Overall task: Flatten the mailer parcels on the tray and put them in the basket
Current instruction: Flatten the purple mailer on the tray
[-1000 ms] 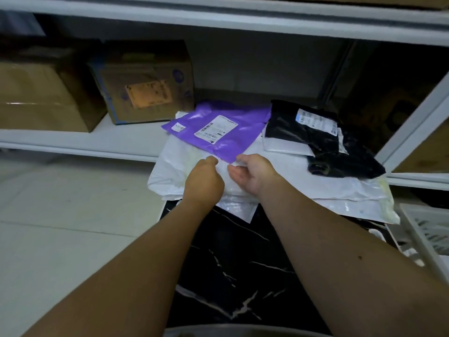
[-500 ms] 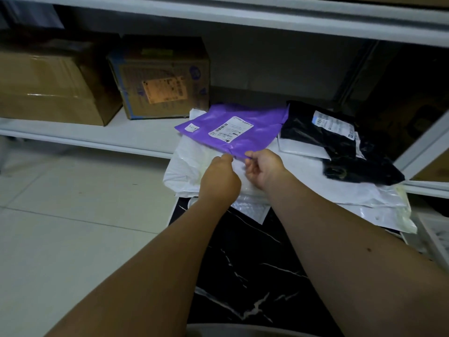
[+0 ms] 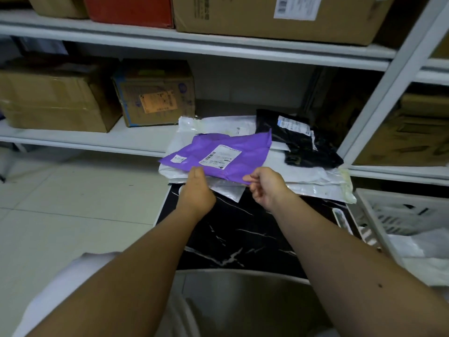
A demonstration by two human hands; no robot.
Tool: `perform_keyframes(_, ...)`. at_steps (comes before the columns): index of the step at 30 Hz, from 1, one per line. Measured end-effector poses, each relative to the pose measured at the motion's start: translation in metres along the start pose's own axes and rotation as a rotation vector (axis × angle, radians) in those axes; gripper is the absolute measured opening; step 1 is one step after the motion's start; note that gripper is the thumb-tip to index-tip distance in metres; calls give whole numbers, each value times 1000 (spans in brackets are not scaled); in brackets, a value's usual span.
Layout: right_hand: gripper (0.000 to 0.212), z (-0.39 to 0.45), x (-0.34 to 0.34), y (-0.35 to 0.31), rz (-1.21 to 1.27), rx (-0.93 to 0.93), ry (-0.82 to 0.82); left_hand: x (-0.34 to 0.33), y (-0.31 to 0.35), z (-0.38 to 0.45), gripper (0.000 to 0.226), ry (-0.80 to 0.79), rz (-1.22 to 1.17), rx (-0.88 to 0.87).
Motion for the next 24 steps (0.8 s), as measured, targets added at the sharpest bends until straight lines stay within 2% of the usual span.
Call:
perform_keyframes(4,13,-30,48,22,-87,19,143,-12,3,-30,45,-63,22,38)
perform_keyframes(9,18,-53,111,57,-193,-26,331,-37,13,-59,49,-166,111,46)
perform_keyframes(15,22,-72,154,84,-404,-101,387,-67,23,-83,42,-295,217,57)
perform_keyframes(19,37,-79,169,95,-676,-172,412,-86,19,-104,35,-425,371,76)
perform_keyframes(22,40,-88,175,101,-821,-218,448,-94,14,-112,30,-444,432,94)
perform_keyframes(24,41,-92,180,106,-897,-239,465,-98,12,-112,35,-436,446,104)
Point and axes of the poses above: each hand's wrist, its own z-axis towards the middle knuckle, its own x-axis out of the back of the hand, y = z × x, the point moved 5 cm from there along z, towards the middle knuckle, and after that the axes turned 3 degrees about -y, right-handed, at the moved point
